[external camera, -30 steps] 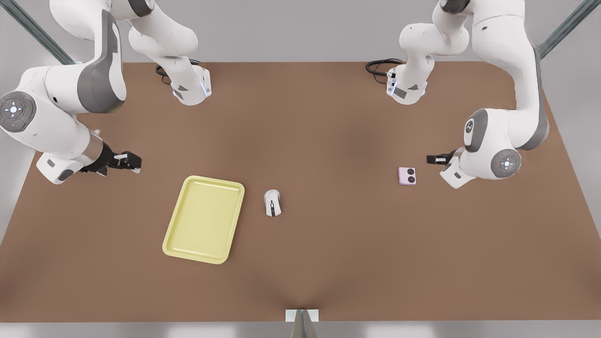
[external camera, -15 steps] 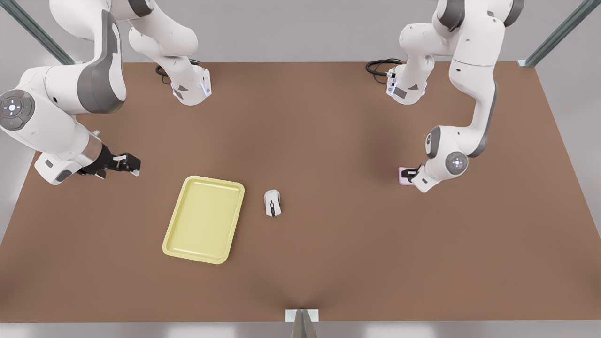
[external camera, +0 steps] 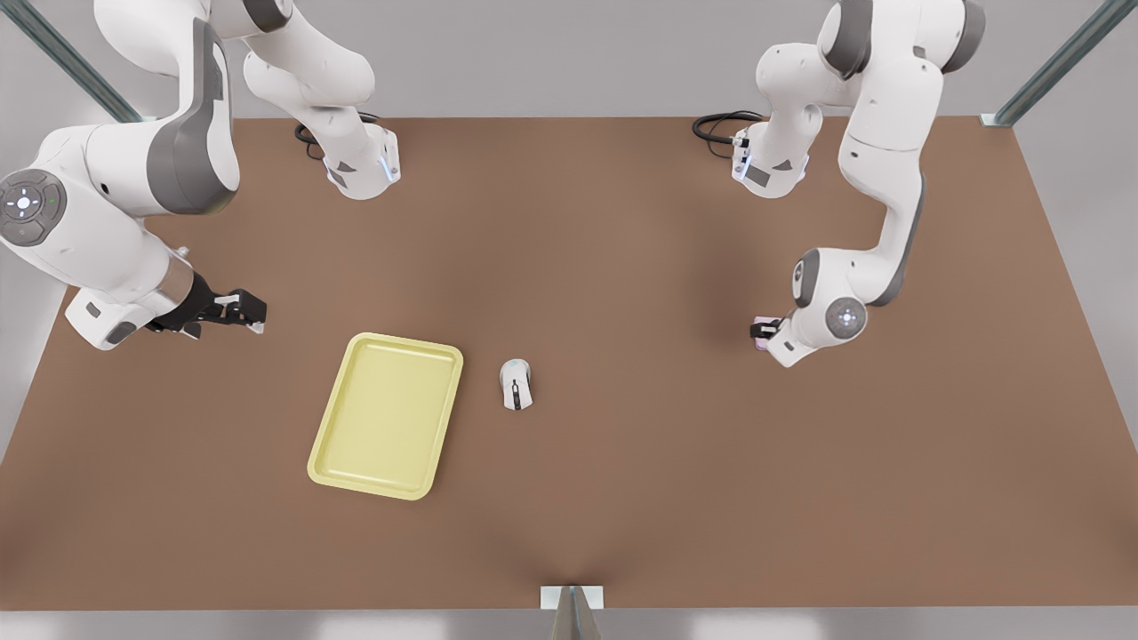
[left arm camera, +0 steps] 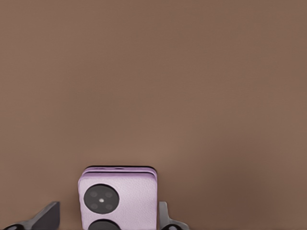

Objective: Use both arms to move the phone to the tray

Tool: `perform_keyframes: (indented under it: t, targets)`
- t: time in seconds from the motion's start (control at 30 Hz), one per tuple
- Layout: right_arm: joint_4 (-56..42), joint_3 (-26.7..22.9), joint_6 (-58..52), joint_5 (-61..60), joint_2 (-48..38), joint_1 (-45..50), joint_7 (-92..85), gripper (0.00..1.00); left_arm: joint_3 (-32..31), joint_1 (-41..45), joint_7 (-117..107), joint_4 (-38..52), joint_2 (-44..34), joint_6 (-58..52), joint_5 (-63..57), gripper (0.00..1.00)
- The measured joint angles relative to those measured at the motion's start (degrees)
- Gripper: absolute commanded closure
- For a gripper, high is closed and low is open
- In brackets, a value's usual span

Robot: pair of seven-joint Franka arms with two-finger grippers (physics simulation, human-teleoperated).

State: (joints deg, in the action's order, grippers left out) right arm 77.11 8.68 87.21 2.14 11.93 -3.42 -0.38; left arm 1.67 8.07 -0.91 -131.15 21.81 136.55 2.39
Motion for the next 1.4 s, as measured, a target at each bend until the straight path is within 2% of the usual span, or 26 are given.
perform_keyframes:
  t: [0.07, 0.1, 0.13, 0.17, 0.27, 0.43, 0.53, 0.6, 0.7, 0.77, 0.83, 0.93, 0.97, 1.0, 1.03, 1.1, 1.17, 1.23, 1.3, 1.4]
  targets:
    - [0.00, 0.00, 0.01, 0.00, 0.02, 0.00, -0.01, 0.00, 0.00, 0.24, 0.17, 0.06, 0.76, 0.26, 0.00, 0.00]
    - [0.00, 0.00, 0.02, 0.00, 0.04, 0.00, -0.01, 0.00, 0.00, 0.31, 0.20, 0.07, 0.97, 0.38, -0.05, 0.19]
    - [0.00, 0.00, 0.04, 0.00, 0.07, 0.03, 0.00, 0.00, 0.00, 0.35, 0.08, 0.08, 1.07, 0.48, -0.28, 0.29]
    - [0.00, 0.00, 0.06, 0.00, 0.08, 0.06, 0.00, 0.00, 0.00, 0.36, 0.01, 0.08, 1.11, 0.58, -0.38, 0.29]
    - [-0.03, 0.00, 0.09, 0.00, 0.09, 0.09, 0.00, 0.00, 0.00, 0.38, -0.12, 0.14, 1.16, 0.77, -0.51, 0.25]
    - [-0.04, 0.00, 0.04, 0.00, 0.07, -0.01, -0.02, 0.00, 0.00, 1.19, -0.37, 1.03, -0.07, 0.29, 0.29, 0.25]
    - [0.04, 0.04, 0.07, 0.00, 0.09, 0.27, 0.00, 0.00, 0.05, 7.86, -2.03, 4.37, -1.56, -1.78, 2.74, 0.25]
    - [0.01, 0.14, 0.12, 0.00, 0.43, 0.67, 0.02, 0.00, -2.40, 12.27, -4.57, 12.88, 0.92, -5.69, 3.68, 0.25]
    - [0.00, 0.25, 0.22, 0.01, 0.79, 0.74, 0.02, 0.00, -4.15, 22.67, -10.78, 39.04, 14.96, -14.06, 4.49, 0.25]
    - [0.00, 0.26, 0.29, 0.01, 0.86, 0.68, 0.02, 0.00, -4.46, 27.02, -15.14, 50.14, 21.78, -18.35, 5.69, 0.25]
    - [0.00, 0.26, 0.28, 0.01, 0.87, 0.61, 0.02, 0.00, -4.67, 28.77, -19.11, 53.96, 24.96, -21.09, 6.49, 0.25]
    - [0.03, 0.26, 0.25, 0.04, 0.88, 0.73, 0.02, 0.00, -4.73, 30.93, -24.30, 53.74, 26.53, -22.49, 7.63, 0.25]
    - [0.07, 0.29, 0.26, 0.04, 0.88, 0.78, 0.02, 0.00, -4.71, 31.31, -25.85, 53.31, 26.96, -22.36, 7.91, 0.23]
    - [0.12, 0.31, 0.28, 0.05, 0.88, 0.84, 0.03, 0.00, -4.70, 31.54, -27.29, 53.11, 27.34, -22.25, 8.16, 0.14]
    - [0.15, 0.33, 0.31, 0.06, 0.88, 0.89, 0.06, 0.00, -4.68, 31.69, -28.64, 53.03, 27.62, -22.15, 8.38, 0.00]
    - [0.09, 0.35, 0.34, 0.03, 0.88, 0.97, 0.14, 0.00, -4.71, 31.80, -31.12, 53.28, 27.95, -22.06, 8.69, 0.00]
    - [0.15, 0.35, 0.25, 0.04, 0.86, 0.95, 0.22, 0.00, -4.65, 31.72, -33.34, 53.73, 26.93, -22.48, 8.86, 0.00]
    - [0.23, 0.35, 0.15, 0.05, 0.81, 0.85, 0.28, 0.00, -4.14, 28.08, -35.14, 57.54, 19.88, -27.88, 8.82, 0.00]
    - [0.23, 0.35, 0.03, 0.06, 0.83, 0.78, 0.33, 0.00, -3.90, 16.18, -35.20, 61.99, 8.57, -37.89, 7.89, 0.00]
    - [-0.01, 0.37, 0.42, 0.28, 2.84, 3.63, 0.46, 0.00, -2.20, 3.61, -30.67, 61.57, 0.54, -49.91, 1.57, 0.00]
